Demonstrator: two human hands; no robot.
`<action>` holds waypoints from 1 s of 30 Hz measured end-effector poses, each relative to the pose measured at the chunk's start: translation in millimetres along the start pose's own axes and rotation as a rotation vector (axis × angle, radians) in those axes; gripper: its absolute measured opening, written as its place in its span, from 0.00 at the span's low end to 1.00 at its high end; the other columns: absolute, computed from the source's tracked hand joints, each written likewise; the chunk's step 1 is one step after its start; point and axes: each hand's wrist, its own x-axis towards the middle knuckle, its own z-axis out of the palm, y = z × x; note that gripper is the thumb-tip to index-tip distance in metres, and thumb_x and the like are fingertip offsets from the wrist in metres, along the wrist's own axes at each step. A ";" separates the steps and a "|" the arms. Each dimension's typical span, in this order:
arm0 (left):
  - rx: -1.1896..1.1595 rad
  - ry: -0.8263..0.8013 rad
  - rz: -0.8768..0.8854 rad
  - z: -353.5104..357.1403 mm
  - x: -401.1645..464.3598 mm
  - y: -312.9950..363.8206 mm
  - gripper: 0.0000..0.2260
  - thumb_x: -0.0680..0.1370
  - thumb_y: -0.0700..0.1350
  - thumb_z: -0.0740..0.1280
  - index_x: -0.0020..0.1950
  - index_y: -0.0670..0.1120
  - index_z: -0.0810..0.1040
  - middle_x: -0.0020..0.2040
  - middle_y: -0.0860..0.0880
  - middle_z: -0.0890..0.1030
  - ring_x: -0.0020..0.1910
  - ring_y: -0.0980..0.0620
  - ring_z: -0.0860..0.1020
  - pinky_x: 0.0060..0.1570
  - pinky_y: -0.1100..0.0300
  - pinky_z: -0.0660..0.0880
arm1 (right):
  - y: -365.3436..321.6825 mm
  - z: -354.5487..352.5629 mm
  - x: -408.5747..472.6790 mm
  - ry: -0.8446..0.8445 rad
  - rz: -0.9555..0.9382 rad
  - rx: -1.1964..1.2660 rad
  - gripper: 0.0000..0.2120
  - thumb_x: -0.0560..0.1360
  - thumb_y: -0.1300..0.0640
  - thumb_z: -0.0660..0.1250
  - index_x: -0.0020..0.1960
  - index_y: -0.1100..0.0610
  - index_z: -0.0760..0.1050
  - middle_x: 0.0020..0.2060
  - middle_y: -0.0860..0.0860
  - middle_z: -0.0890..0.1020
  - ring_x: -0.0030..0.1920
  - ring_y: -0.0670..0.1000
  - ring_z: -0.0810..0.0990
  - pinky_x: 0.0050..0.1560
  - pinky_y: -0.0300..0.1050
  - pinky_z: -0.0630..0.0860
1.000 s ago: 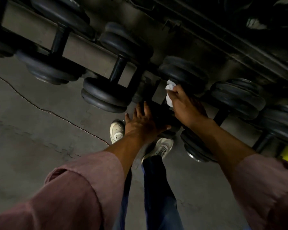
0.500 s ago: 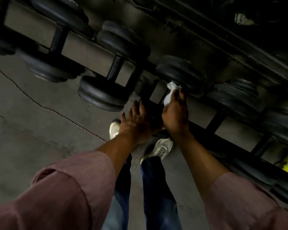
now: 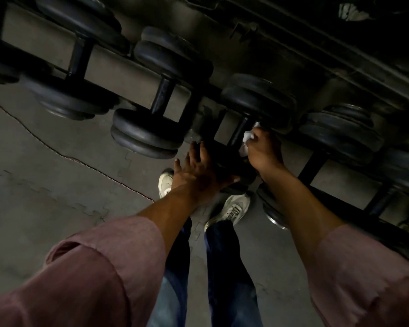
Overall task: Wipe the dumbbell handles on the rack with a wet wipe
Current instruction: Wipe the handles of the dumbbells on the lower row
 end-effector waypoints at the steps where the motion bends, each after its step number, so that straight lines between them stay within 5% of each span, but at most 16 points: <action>1: -0.003 0.002 0.002 0.6 0.3 0.3 0.55 0.71 0.77 0.61 0.82 0.48 0.36 0.83 0.43 0.39 0.82 0.43 0.43 0.80 0.41 0.42 | 2.3 0.5 0.9 0.041 0.004 0.026 0.12 0.79 0.57 0.61 0.59 0.57 0.80 0.61 0.56 0.81 0.62 0.56 0.79 0.62 0.47 0.75; 8: 0.002 -0.024 -0.002 -1.4 0.6 1.5 0.56 0.71 0.77 0.60 0.82 0.48 0.35 0.83 0.43 0.37 0.82 0.44 0.41 0.80 0.41 0.42 | -4.5 8.0 -5.6 0.320 0.026 -0.022 0.14 0.81 0.54 0.60 0.60 0.60 0.79 0.57 0.60 0.82 0.59 0.60 0.79 0.55 0.46 0.72; 14: 0.010 -0.032 0.001 -1.5 0.0 0.5 0.55 0.71 0.78 0.60 0.82 0.48 0.35 0.83 0.43 0.37 0.82 0.43 0.41 0.80 0.40 0.42 | -0.7 3.3 -2.0 -0.053 0.075 -0.019 0.19 0.81 0.52 0.55 0.59 0.62 0.79 0.57 0.61 0.81 0.59 0.61 0.78 0.61 0.51 0.74; 16: 0.008 -0.022 0.001 -2.0 -0.6 0.9 0.56 0.71 0.78 0.60 0.82 0.48 0.36 0.83 0.43 0.38 0.82 0.43 0.42 0.80 0.41 0.42 | 4.0 -0.5 -7.6 -0.205 0.033 -0.195 0.16 0.81 0.53 0.59 0.55 0.63 0.80 0.53 0.60 0.82 0.56 0.61 0.79 0.54 0.48 0.74; 19: -0.009 -0.021 0.003 -2.3 -0.6 1.5 0.56 0.71 0.78 0.61 0.82 0.48 0.36 0.83 0.43 0.37 0.82 0.43 0.42 0.80 0.41 0.42 | 15.0 -0.8 -11.9 -0.256 0.021 -0.095 0.15 0.80 0.54 0.63 0.39 0.60 0.79 0.35 0.55 0.80 0.41 0.57 0.80 0.36 0.43 0.69; 21: -0.008 -0.020 0.003 -2.7 -0.6 1.7 0.56 0.71 0.78 0.61 0.83 0.49 0.36 0.83 0.43 0.37 0.82 0.43 0.42 0.80 0.41 0.42 | 18.1 3.5 -6.1 -0.217 0.041 0.000 0.11 0.77 0.53 0.64 0.45 0.58 0.82 0.40 0.54 0.83 0.44 0.56 0.81 0.39 0.43 0.73; 24: -0.002 -0.022 0.002 -3.3 -0.6 1.8 0.56 0.71 0.78 0.60 0.82 0.48 0.36 0.83 0.43 0.37 0.82 0.43 0.42 0.80 0.41 0.42 | 14.6 7.1 5.7 -0.081 0.135 0.239 0.19 0.75 0.50 0.63 0.63 0.53 0.78 0.59 0.54 0.81 0.58 0.55 0.80 0.58 0.50 0.78; 26: -0.001 -0.029 -0.002 -3.3 -1.4 1.7 0.55 0.71 0.78 0.60 0.82 0.48 0.35 0.83 0.43 0.37 0.82 0.42 0.42 0.80 0.41 0.42 | 9.9 8.0 8.3 -0.024 0.122 0.374 0.21 0.77 0.52 0.63 0.68 0.54 0.74 0.64 0.54 0.78 0.60 0.53 0.79 0.62 0.50 0.77; 28: 0.002 -0.042 -0.001 -3.5 -1.8 1.1 0.55 0.72 0.77 0.60 0.82 0.49 0.35 0.83 0.43 0.36 0.82 0.43 0.41 0.80 0.41 0.42 | 10.2 9.8 5.9 -0.063 0.168 0.418 0.21 0.77 0.54 0.64 0.70 0.53 0.72 0.65 0.51 0.77 0.60 0.51 0.78 0.61 0.49 0.77; 30: 0.008 -0.044 0.005 -3.5 -1.9 0.7 0.54 0.72 0.77 0.60 0.82 0.49 0.35 0.82 0.43 0.36 0.82 0.43 0.40 0.80 0.40 0.41 | 12.4 9.4 1.2 -0.148 0.203 0.357 0.18 0.72 0.51 0.66 0.61 0.51 0.77 0.58 0.52 0.80 0.58 0.55 0.80 0.57 0.50 0.78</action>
